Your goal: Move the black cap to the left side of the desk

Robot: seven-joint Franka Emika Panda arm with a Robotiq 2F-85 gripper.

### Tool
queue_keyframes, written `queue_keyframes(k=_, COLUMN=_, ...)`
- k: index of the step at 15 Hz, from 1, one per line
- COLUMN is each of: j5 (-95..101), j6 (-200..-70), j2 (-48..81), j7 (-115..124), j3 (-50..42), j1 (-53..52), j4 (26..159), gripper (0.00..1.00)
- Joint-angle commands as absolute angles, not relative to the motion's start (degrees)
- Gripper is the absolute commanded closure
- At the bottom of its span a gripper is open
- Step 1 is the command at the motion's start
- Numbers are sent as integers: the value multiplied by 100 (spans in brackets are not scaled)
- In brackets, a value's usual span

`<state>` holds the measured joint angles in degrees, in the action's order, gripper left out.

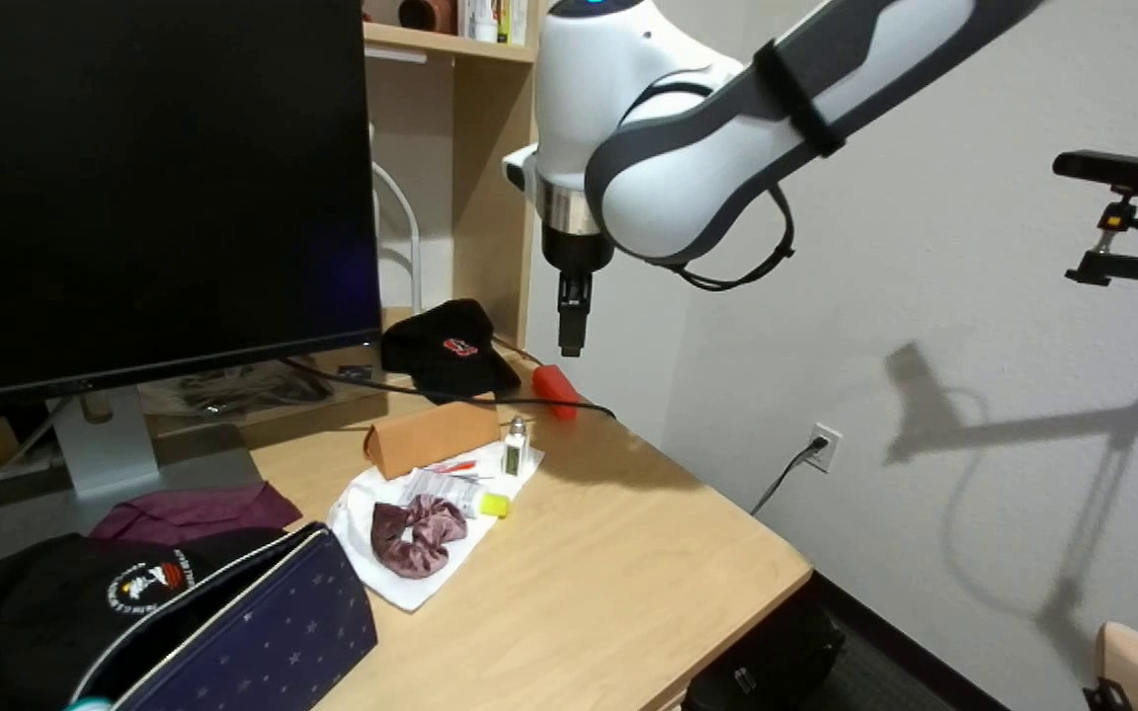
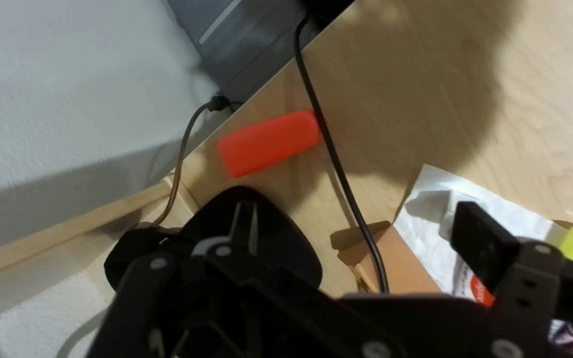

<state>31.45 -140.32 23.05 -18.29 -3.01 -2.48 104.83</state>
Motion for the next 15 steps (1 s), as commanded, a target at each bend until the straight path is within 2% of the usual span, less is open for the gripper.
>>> queue_keyframes(k=1, j5=3608, j6=-13918, j2=3342, j7=-1632, j3=-521, j1=-353, j4=9383, gripper=0)
queue_keyframes(k=2, j5=3354, j6=-13878, j2=3536, j7=-1804, j3=-424, j1=-233, j4=9208, gripper=0)
queue_keyframes(k=3, j5=3389, j6=-14000, j2=3084, j7=-1781, j3=-405, j1=-252, j4=9741, gripper=0)
queue_keyframes(k=9, j5=3384, j6=-14009, j2=3227, j7=-1783, j3=-410, j1=-250, j4=9609, gripper=0)
queue_keyframes(k=15, j5=3418, j6=-14765, j2=4118, j7=-2004, j3=-501, j1=-3, j4=8945, gripper=0)
